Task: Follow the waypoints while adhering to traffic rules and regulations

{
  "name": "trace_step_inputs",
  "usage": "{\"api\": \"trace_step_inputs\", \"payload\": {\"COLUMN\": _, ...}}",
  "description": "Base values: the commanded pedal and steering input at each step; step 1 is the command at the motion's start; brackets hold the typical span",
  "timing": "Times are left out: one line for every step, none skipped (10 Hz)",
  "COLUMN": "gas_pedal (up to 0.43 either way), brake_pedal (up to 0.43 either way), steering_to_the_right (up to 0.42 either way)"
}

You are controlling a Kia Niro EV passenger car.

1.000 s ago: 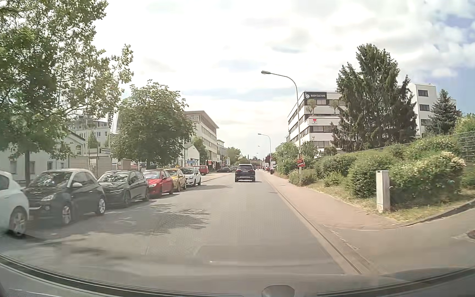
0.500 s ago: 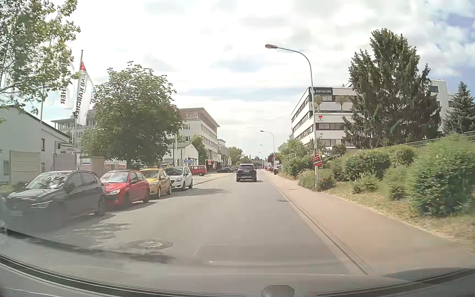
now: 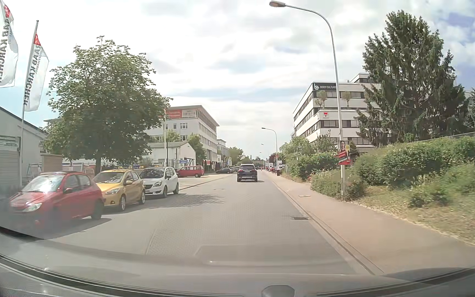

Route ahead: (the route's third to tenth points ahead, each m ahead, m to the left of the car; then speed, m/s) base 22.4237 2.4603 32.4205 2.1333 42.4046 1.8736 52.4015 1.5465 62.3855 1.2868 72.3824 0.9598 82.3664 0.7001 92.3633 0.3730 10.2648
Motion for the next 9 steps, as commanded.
{"api": "trace_step_inputs", "payload": {"gas_pedal": 0.000, "brake_pedal": 0.024, "steering_to_the_right": 0.000}}
{"api": "trace_step_inputs", "payload": {"gas_pedal": 0.000, "brake_pedal": 0.018, "steering_to_the_right": 0.000}}
{"api": "trace_step_inputs", "payload": {"gas_pedal": 0.000, "brake_pedal": 0.024, "steering_to_the_right": 0.000}}
{"api": "trace_step_inputs", "payload": {"gas_pedal": 0.000, "brake_pedal": 0.024, "steering_to_the_right": 0.000}}
{"api": "trace_step_inputs", "payload": {"gas_pedal": 0.000, "brake_pedal": 0.024, "steering_to_the_right": 0.003}}
{"api": "trace_step_inputs", "payload": {"gas_pedal": 0.000, "brake_pedal": 0.024, "steering_to_the_right": 0.005}}
{"api": "trace_step_inputs", "payload": {"gas_pedal": 0.000, "brake_pedal": 0.024, "steering_to_the_right": 0.005}}
{"api": "trace_step_inputs", "payload": {"gas_pedal": 0.000, "brake_pedal": 0.024, "steering_to_the_right": 0.005}}
{"api": "trace_step_inputs", "payload": {"gas_pedal": 0.000, "brake_pedal": 0.024, "steering_to_the_right": 0.005}}
